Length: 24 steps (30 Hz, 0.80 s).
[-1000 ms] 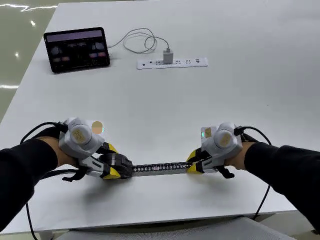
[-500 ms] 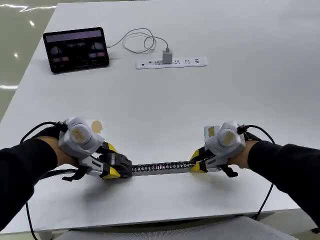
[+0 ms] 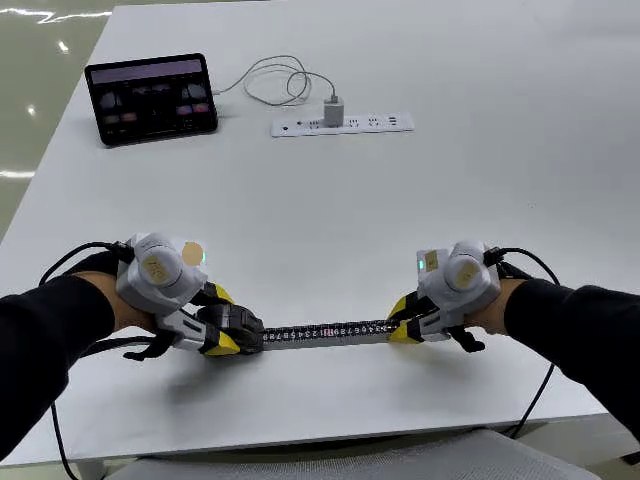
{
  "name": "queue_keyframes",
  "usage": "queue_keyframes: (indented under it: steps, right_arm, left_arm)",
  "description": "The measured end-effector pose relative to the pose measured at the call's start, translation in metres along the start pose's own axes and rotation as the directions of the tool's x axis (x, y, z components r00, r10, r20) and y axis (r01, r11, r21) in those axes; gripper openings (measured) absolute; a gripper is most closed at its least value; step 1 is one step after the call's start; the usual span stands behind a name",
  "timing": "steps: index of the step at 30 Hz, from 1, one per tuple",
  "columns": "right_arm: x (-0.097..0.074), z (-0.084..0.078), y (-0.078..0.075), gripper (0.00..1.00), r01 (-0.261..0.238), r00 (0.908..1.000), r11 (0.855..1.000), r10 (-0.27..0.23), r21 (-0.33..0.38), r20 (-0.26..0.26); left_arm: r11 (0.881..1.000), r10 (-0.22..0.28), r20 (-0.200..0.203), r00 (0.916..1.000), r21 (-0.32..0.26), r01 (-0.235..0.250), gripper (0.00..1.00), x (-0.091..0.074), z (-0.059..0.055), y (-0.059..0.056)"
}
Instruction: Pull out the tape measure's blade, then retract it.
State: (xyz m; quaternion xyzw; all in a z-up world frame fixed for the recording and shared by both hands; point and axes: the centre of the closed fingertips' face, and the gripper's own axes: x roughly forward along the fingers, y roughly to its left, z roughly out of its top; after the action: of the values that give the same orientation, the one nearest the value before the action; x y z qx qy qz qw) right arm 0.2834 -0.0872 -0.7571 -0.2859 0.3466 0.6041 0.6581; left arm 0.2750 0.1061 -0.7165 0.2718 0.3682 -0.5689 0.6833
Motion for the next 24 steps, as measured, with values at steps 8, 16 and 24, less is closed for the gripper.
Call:
queue_keyframes:
  steps: [8, 16, 24]
  right_arm:
    - [-0.003, -0.004, -0.001, 0.09, -0.002, 1.0, 1.0, 0.002, -0.003, -0.009]
    - [-0.006, -0.01, -0.002, 0.09, 0.0, 0.9999, 1.0, 0.0, 0.006, -0.013]
    - [-0.009, -0.014, -0.002, 0.09, 0.002, 1.0, 1.0, -0.002, 0.013, -0.009]
  left_arm:
    - [1.0, 0.002, 0.002, 1.0, -0.001, -0.002, 0.33, 0.0, 0.0, 0.0]
    - [1.0, 0.002, 0.002, 1.0, -0.002, -0.002, 0.33, 0.0, -0.001, 0.0]
    - [1.0, 0.003, 0.002, 1.0, -0.002, -0.003, 0.33, 0.0, -0.001, 0.001]
